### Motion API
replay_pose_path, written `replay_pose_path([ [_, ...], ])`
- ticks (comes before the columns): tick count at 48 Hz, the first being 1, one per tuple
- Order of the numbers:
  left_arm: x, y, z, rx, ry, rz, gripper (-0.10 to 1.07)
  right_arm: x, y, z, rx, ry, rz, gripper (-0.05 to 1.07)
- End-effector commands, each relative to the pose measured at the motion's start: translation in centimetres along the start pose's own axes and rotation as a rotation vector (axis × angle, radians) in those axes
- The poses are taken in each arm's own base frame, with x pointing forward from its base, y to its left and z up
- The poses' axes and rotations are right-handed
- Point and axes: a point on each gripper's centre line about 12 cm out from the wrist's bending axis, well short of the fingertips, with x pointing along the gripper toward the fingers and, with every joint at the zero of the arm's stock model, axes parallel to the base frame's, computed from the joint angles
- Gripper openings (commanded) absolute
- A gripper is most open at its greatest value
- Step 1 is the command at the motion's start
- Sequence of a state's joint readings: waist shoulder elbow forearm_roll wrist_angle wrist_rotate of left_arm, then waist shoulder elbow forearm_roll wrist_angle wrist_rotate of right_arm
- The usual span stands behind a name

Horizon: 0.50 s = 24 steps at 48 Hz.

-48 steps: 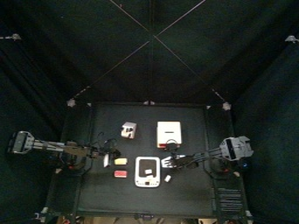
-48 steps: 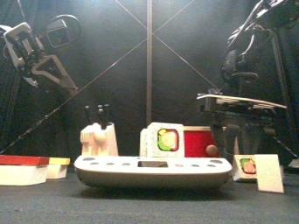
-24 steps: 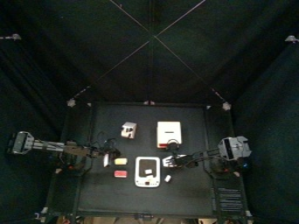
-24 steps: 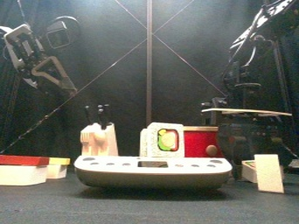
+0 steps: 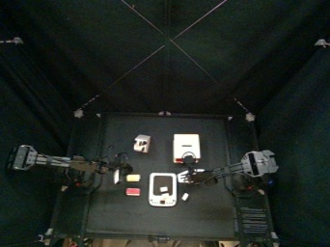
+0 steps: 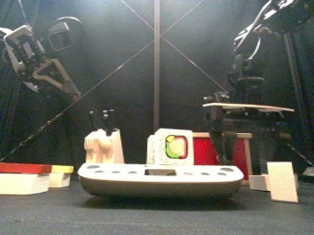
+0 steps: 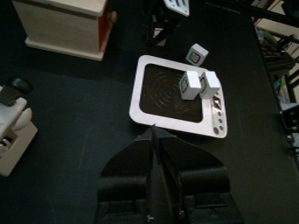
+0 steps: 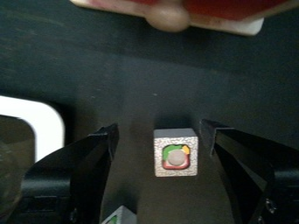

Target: Put sushi piece to right of stove

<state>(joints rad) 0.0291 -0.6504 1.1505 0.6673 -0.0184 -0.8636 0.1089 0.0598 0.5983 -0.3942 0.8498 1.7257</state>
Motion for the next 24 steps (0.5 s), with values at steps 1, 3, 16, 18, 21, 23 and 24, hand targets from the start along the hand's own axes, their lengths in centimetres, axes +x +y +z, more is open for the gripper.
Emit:
replay_pose_path([
  [1,0.0,-0.1,0.5,0.001,-0.014,-0.003,0.5,-2.8,1.4,0.6,-0.005,-0.032,0.085,1.02],
  [3,0.0,-0.1,0.5,0.001,-0.015,-0.005,0.5,-3.1,1.7,0.5,-0.015,-0.037,0.096,1.02],
  [16,0.0,-0.1,0.5,0.001,-0.014,-0.004,0.5,-4.0,2.7,0.8,-0.027,-0.053,0.131,1.02],
  [18,0.0,-0.1,0.5,-0.001,-0.014,-0.004,0.5,-4.0,2.9,0.8,-0.031,-0.054,0.139,1.02],
  [21,0.0,-0.1,0.5,0.001,-0.014,-0.004,0.5,-4.4,3.4,0.7,-0.036,-0.052,0.168,1.02],
  [23,0.0,-0.1,0.5,0.001,-0.013,-0.003,0.5,-4.6,3.8,0.5,-0.041,-0.05,0.189,1.02],
  [24,0.0,-0.1,0.5,-0.001,-0.014,-0.004,0.5,-4.7,4.1,0.5,-0.043,-0.049,0.201,1.02],
])
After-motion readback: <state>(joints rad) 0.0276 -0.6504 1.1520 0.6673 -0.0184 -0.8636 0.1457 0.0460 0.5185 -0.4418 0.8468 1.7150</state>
